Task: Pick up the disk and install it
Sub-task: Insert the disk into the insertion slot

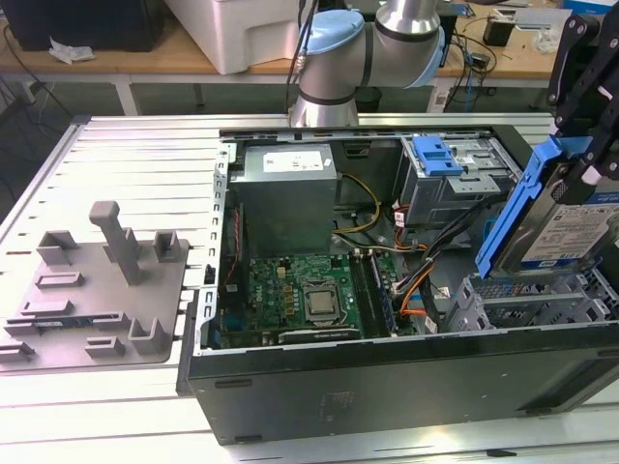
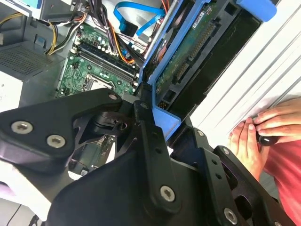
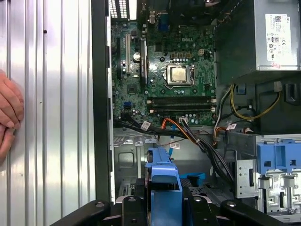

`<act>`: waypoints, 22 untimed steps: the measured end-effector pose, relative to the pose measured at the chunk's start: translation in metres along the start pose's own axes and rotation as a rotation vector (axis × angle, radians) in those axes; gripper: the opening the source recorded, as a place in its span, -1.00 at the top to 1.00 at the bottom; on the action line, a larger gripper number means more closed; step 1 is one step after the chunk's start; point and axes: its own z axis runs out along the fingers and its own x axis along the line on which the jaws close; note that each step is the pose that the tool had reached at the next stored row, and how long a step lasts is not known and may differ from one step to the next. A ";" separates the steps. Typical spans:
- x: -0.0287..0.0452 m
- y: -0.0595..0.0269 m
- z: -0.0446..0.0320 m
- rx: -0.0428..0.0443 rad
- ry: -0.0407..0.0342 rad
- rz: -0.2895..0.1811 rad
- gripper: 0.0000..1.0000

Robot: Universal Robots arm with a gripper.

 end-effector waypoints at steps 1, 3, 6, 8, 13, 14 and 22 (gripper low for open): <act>-0.0001 0.0000 0.0000 0.0000 0.0001 0.000 0.26; -0.0001 0.0000 0.0000 0.0000 0.0002 0.000 0.26; -0.0005 0.0000 0.0000 0.0000 0.0024 0.000 0.26; -0.0012 0.0000 0.0001 0.0000 0.0055 0.000 0.26; -0.0067 0.0000 0.0003 0.0000 0.0175 -0.001 0.26; -0.0076 0.0000 0.0004 0.0001 0.0189 -0.001 0.26; -0.0107 0.0000 0.0006 -0.0001 0.0298 -0.005 0.26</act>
